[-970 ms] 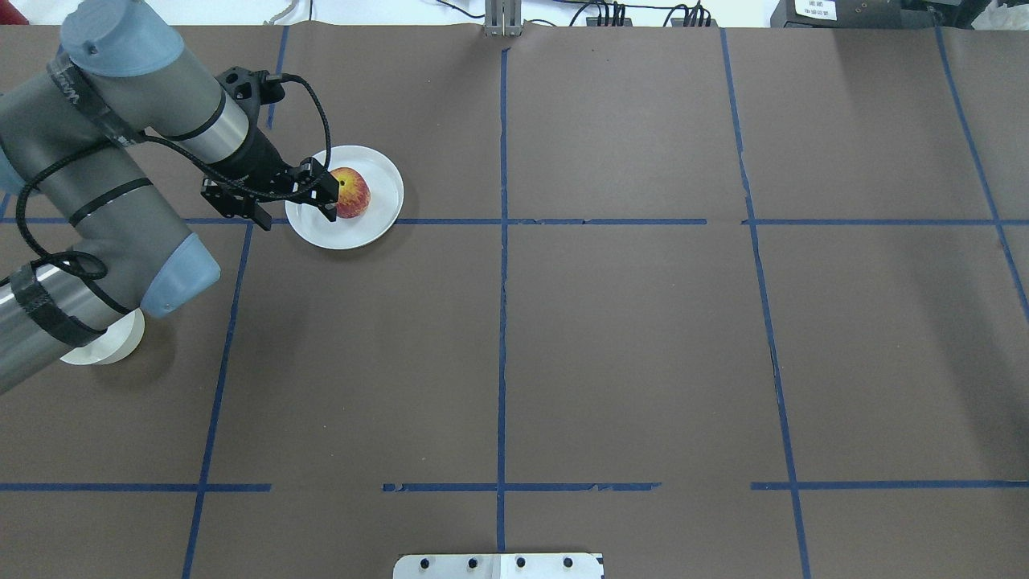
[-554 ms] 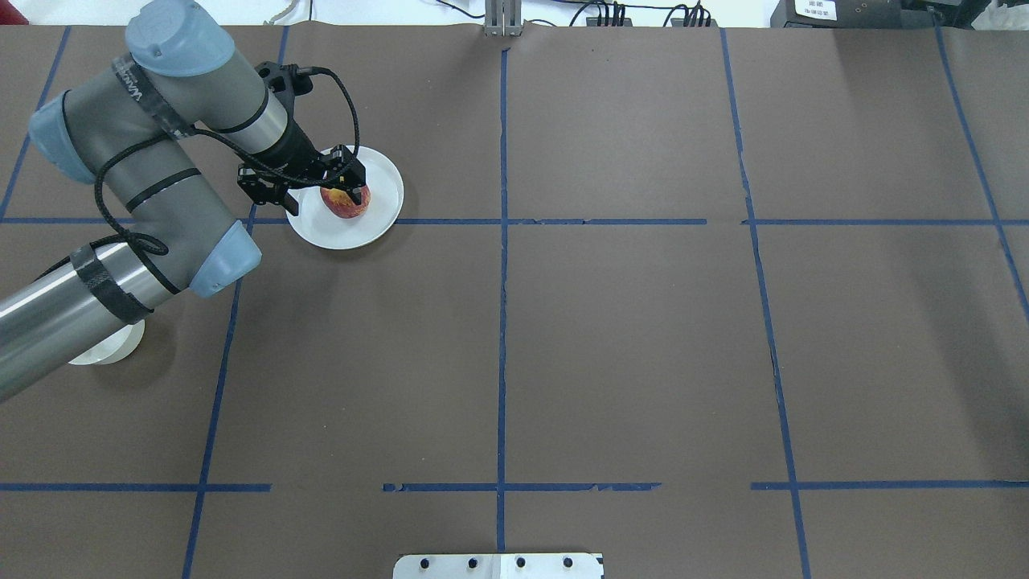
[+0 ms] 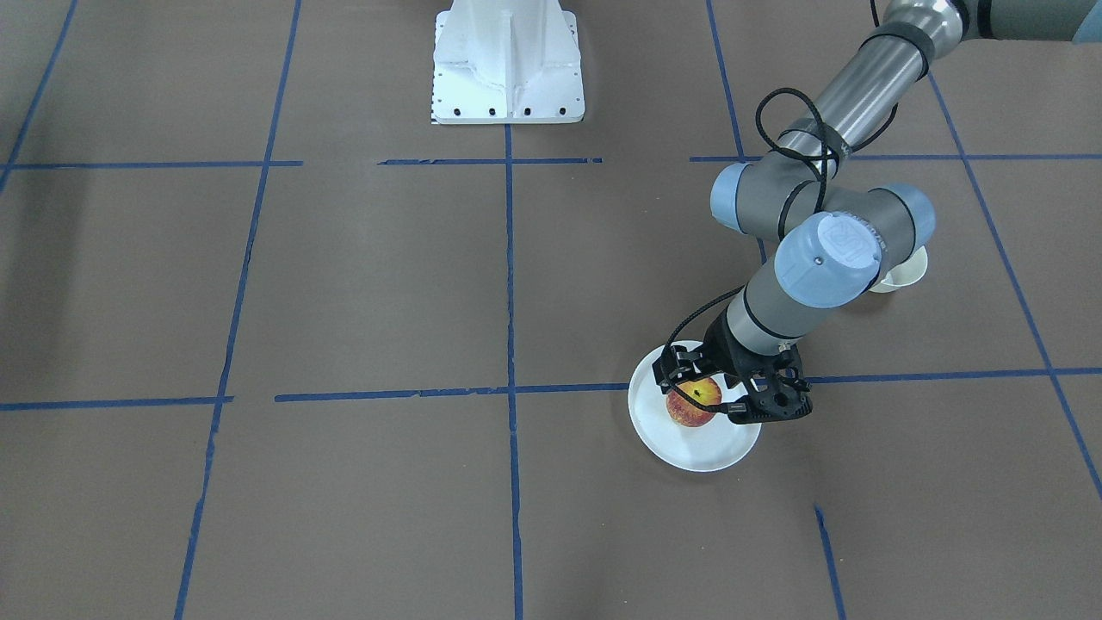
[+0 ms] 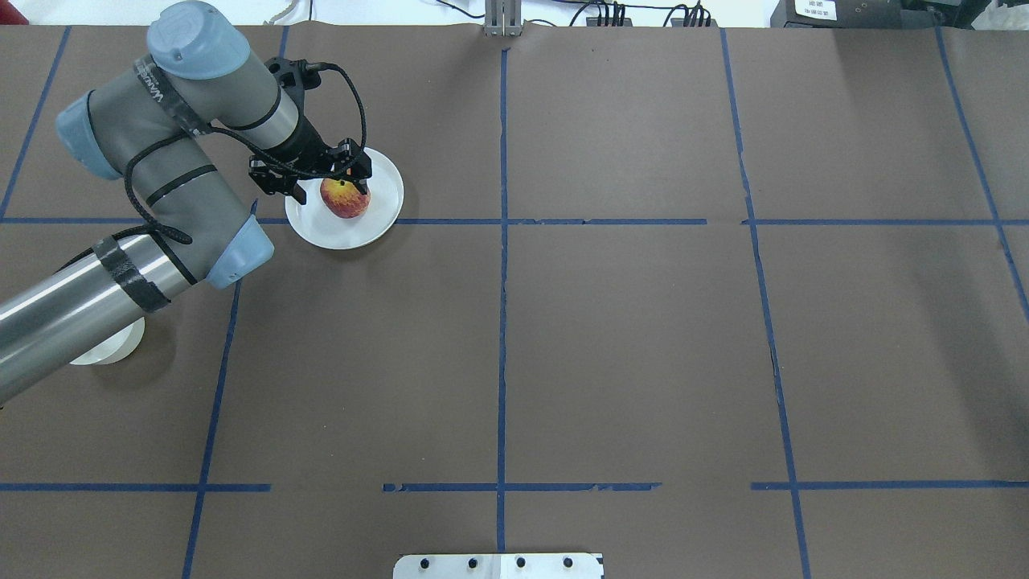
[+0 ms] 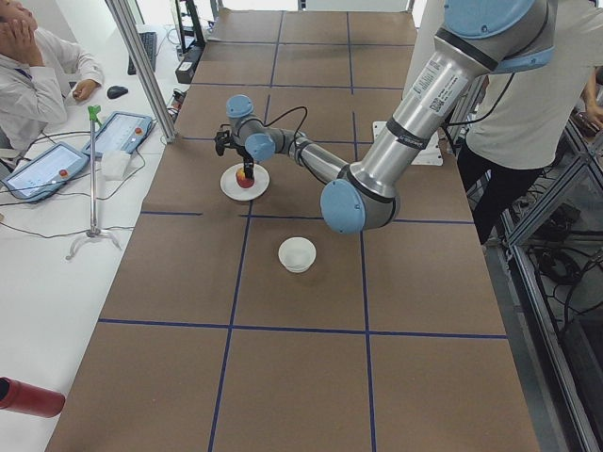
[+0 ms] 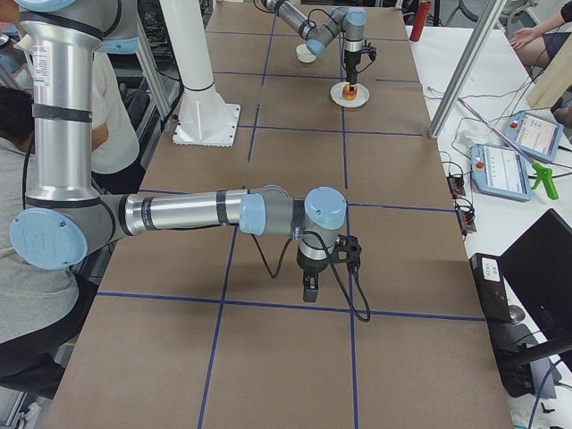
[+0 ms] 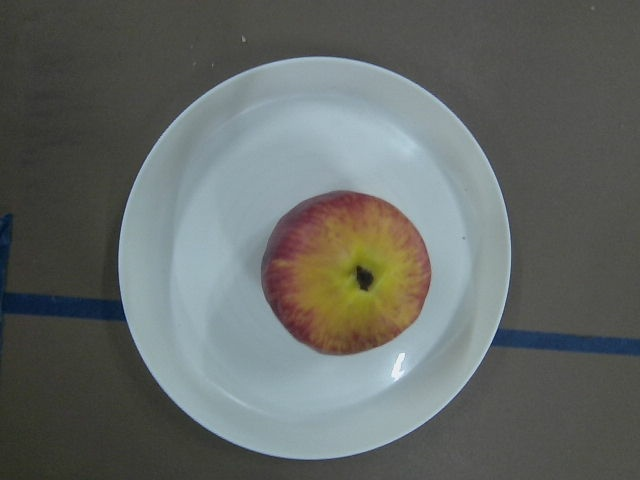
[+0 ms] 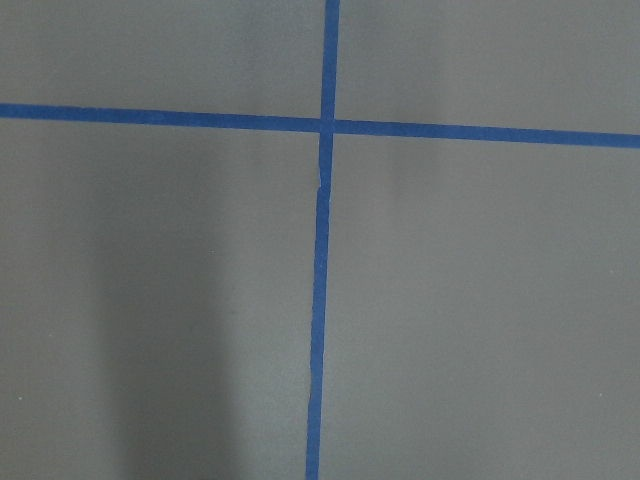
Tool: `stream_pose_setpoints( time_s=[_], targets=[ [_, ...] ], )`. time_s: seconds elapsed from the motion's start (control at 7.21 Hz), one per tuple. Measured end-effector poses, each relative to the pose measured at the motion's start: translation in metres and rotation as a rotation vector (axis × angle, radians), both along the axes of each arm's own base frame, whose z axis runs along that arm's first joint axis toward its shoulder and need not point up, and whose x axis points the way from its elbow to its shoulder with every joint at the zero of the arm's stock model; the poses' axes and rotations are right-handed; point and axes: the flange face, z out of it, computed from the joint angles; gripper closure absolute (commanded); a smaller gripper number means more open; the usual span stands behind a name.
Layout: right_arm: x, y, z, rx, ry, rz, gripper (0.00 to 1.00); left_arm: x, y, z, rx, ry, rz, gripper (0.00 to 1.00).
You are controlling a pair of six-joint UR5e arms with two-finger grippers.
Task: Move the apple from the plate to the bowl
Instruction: 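Lower the left gripper around the apple and close it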
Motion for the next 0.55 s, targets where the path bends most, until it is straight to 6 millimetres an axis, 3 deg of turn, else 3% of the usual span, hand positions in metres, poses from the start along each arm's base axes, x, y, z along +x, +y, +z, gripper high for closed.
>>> stream_pose_setpoints(
  time_s=[0.55],
  targets=[
    [-0.0001,0.0,0.0001,0.0,-0.001,0.0,0.0,0.0081,-0.0066,0.0105,0.016,-0.01,-0.004,0.0]
  ],
)
